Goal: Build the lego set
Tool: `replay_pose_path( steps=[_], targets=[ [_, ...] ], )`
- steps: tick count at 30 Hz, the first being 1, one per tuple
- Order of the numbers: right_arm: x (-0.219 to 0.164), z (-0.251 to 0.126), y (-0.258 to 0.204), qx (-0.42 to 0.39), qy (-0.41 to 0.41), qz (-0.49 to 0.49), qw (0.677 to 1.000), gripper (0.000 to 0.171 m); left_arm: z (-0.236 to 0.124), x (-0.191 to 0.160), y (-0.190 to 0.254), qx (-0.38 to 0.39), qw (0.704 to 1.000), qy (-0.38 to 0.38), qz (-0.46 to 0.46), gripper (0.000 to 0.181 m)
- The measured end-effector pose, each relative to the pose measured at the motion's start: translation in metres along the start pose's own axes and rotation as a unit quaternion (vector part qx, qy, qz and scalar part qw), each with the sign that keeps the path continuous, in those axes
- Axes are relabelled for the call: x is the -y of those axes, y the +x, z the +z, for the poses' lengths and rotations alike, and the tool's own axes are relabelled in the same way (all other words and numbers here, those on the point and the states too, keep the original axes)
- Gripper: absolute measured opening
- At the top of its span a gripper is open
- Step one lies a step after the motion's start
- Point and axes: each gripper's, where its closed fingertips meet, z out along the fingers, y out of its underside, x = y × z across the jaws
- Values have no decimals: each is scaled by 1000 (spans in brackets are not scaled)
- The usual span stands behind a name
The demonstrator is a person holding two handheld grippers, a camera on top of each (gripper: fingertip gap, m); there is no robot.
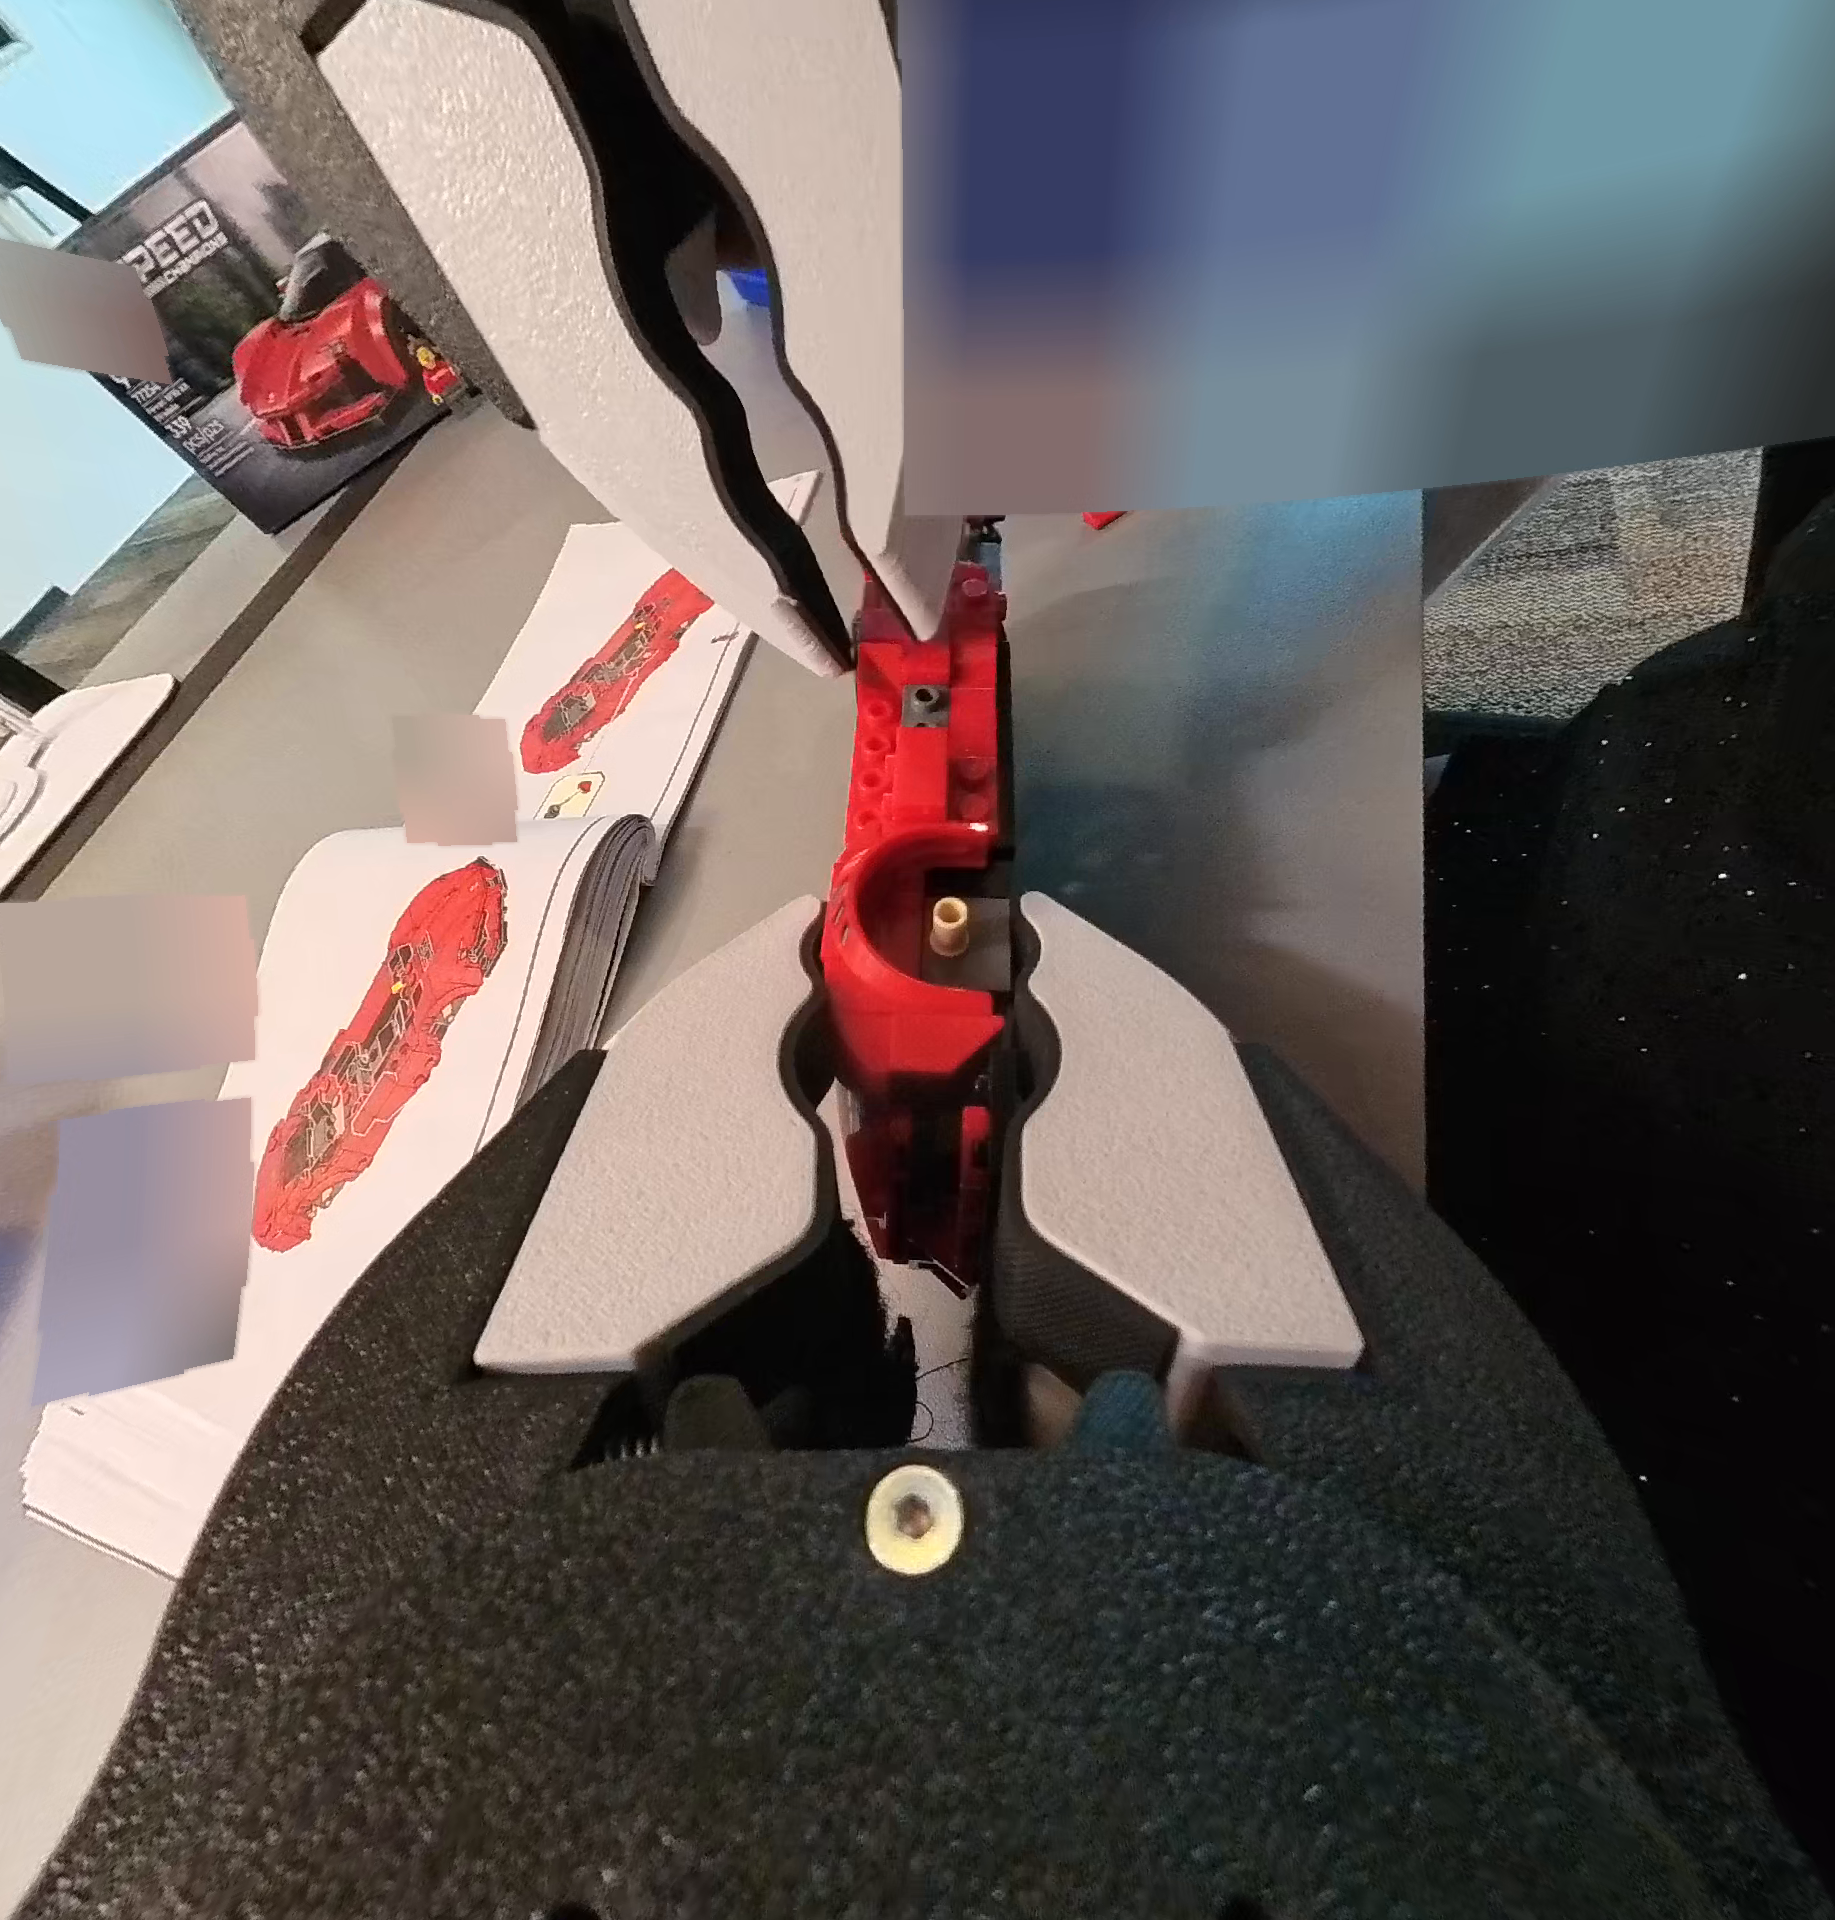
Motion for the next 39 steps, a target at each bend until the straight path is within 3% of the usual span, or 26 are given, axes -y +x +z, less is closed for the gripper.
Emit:
replay_pose_path(
  steps=[6, 12, 21, 27, 39],
  targets=[
    [0, -7, -1, 31, 13, 16, 999, 12, 0, 0, 0, 0, 1000, 0, 0, 30],
    [10, -15, 11, 151, 82, 129, 977, 18, 0, 1, 0, 0, 1000, 0, 0, 30],
    [2, 5, 5, 216, 18, 175, 961, 21, 1, 1, 0, -1, 1000, 0, -2, 30],
    [1, 2, 0, 235, -6, 163, 958, 11, 0, 0, 0, -1, 1000, 0, -1, 30],
    [0, 2, -1, 289, -56, 151, 944, 9, 0, 0, 0, -1, 1000, 0, -2, 30]
  ],
)
